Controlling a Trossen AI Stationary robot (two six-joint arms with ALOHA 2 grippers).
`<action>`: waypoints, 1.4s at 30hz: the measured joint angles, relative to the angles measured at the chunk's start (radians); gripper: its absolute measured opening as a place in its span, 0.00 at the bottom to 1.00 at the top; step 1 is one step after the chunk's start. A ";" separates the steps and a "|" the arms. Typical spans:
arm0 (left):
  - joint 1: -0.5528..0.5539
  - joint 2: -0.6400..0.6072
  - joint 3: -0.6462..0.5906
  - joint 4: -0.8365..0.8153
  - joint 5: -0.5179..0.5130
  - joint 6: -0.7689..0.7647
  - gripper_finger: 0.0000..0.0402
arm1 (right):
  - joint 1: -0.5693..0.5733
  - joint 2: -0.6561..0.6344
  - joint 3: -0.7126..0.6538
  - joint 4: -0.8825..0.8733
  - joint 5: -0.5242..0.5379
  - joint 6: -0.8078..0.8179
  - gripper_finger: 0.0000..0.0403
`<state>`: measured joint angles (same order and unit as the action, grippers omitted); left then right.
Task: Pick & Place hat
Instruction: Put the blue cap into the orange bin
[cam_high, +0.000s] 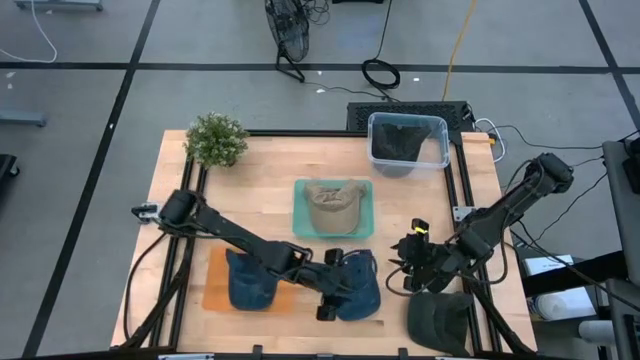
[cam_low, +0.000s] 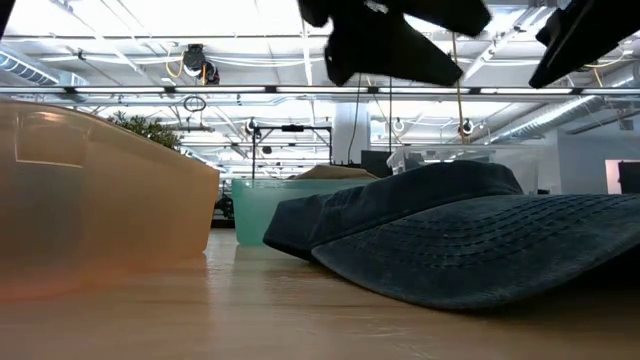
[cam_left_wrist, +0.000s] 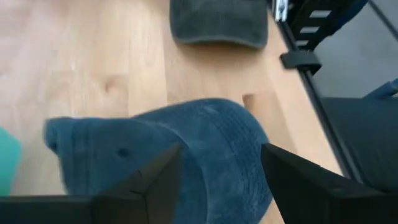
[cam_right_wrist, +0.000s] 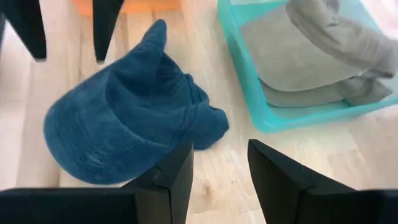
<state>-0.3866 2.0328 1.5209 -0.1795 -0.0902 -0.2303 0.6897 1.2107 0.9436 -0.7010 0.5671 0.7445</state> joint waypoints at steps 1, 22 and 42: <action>0.000 0.016 0.011 -0.005 -0.005 -0.010 0.57 | 0.001 -0.005 0.000 -0.002 0.006 -0.008 0.35; 0.031 0.155 0.018 0.019 -0.052 -0.168 0.45 | 0.071 -0.015 0.000 -0.061 0.036 -0.077 0.32; 0.035 -0.072 0.043 -0.234 0.059 0.118 0.03 | 0.072 -0.014 0.001 -0.061 0.032 -0.004 0.32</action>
<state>-0.3513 1.9608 1.5642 -0.4133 -0.0313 -0.1120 0.7612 1.1965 0.9443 -0.7616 0.5987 0.7405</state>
